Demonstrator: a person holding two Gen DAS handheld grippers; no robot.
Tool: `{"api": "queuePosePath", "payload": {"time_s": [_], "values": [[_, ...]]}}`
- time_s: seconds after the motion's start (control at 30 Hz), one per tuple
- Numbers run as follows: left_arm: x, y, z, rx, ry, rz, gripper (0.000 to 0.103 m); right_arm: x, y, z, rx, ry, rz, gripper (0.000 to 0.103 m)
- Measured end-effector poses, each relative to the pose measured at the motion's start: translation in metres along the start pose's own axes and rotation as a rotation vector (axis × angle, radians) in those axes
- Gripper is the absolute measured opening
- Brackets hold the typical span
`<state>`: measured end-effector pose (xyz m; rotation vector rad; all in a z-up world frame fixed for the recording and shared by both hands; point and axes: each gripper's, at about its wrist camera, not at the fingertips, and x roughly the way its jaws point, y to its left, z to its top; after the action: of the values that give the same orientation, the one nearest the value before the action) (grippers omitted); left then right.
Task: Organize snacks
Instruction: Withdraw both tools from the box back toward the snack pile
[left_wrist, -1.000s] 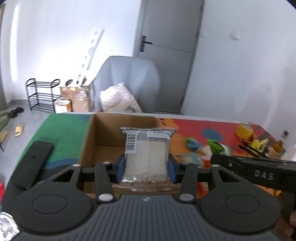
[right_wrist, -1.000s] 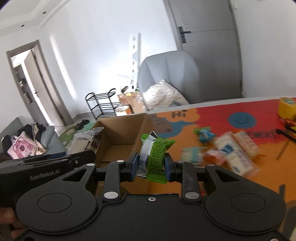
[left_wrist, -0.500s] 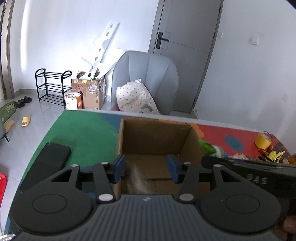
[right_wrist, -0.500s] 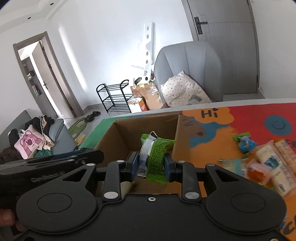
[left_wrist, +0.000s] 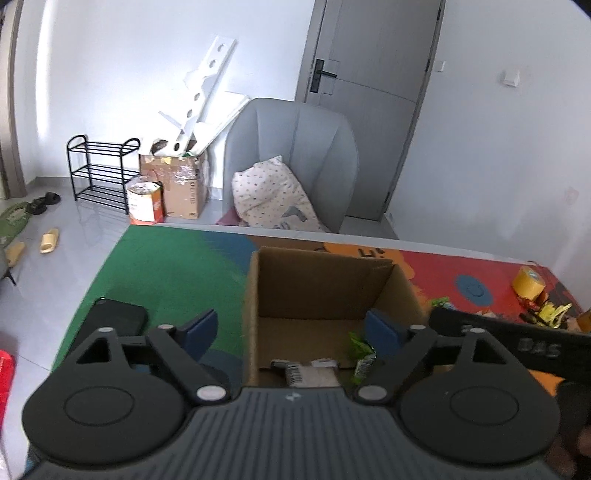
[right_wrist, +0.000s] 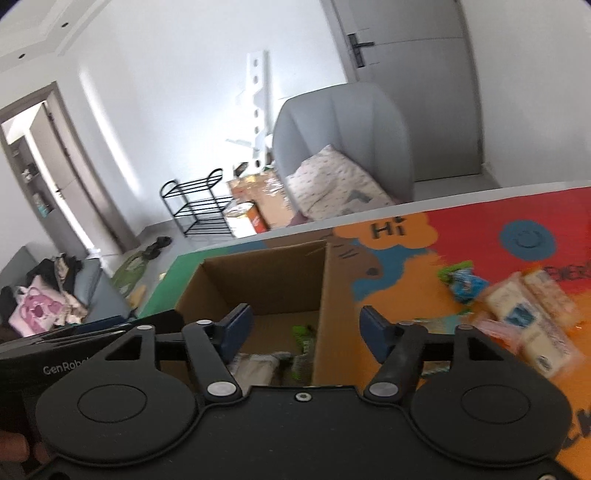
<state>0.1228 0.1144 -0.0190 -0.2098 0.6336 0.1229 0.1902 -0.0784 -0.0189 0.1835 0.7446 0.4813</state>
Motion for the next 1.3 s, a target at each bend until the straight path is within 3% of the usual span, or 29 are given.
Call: {"api": "queuePosePath", "payload": {"time_s": [0.13,0.23,0.37,0.5,0.7,1.0,1.3], "values": [[-0.007,0.001,-0.006,0.002,0.023,-0.011,0.093,-0.021,-0.005,-0.010,0.016,-0.032,-0.030,0.079],[-0.022,-0.003,-0.013,0.012,-0.007,-0.005,0.097,-0.039,-0.010,-0.020,0.019,-0.048,-0.031,0.083],[-0.043,-0.008,-0.025,0.003,-0.033,-0.004,0.101,-0.063,-0.013,-0.029,-0.005,-0.081,-0.018,0.098],[-0.062,-0.017,-0.034,-0.002,-0.044,-0.009,0.103,-0.086,-0.018,-0.034,-0.018,-0.090,-0.005,0.102],[-0.082,-0.041,-0.042,-0.013,-0.049,-0.036,0.103,-0.125,-0.041,-0.035,0.033,-0.095,0.041,0.103],[-0.093,-0.079,-0.051,0.021,-0.055,-0.072,0.103,-0.163,-0.087,-0.042,0.078,-0.139,-0.027,0.103],[-0.098,-0.115,-0.059,0.063,-0.068,-0.101,0.103,-0.172,-0.131,-0.054,0.126,-0.149,-0.064,0.103]]}}
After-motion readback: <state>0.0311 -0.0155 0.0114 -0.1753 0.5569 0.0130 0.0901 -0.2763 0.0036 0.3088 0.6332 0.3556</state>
